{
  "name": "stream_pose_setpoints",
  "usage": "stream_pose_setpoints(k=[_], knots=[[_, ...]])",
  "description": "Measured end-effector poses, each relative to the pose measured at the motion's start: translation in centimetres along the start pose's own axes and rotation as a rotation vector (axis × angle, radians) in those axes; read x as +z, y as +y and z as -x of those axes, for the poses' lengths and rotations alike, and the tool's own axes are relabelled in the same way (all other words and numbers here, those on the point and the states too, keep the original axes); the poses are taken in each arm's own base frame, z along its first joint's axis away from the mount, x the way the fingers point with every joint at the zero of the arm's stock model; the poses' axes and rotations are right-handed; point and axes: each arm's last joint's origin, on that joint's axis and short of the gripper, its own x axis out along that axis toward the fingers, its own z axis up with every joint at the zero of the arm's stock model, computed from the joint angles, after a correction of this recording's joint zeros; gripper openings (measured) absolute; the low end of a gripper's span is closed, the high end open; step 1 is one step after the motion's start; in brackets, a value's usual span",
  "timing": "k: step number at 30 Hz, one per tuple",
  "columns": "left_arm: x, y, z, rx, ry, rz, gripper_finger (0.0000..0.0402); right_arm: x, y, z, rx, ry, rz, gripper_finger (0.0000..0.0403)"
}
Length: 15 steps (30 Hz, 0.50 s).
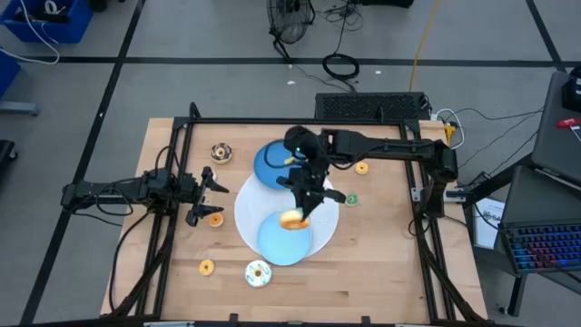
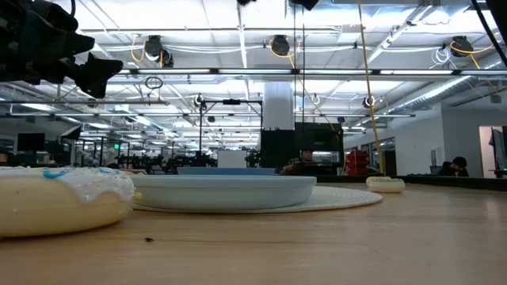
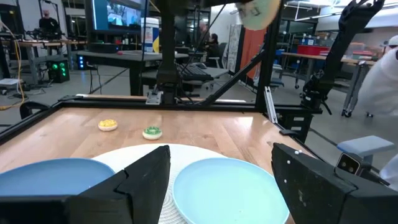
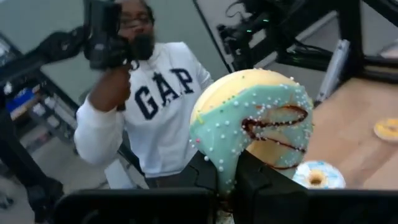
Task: Pick & Place donuts
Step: Put the large light blue donut on the blue plate
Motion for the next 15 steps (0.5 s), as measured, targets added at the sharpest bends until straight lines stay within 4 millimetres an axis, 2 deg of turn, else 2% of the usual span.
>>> stream_pose_setpoints(k=[5,9,12,15], knots=[[0.0,0.0,0.0,0.0,0.0,0.0,0.0279,0.6,2.1,-2.7,0.131,0.003,0.177,0.0008],[0.0,0.0,0.0,0.0,0.0,0.0,0.0274,0.6,3.2,-4.5,0.161,0.024,0.236,0.0008],[0.0,0.0,0.0,0.0,0.0,0.0,0.0276,0.3,3.4,-5.5,0.05,0.096,0.234,0.0008],[0.0,0.0,0.0,0.0,0.0,0.0,0.028,-1.1,2.8,-6.5,-0.177,0.226,0.148,0.0008]])
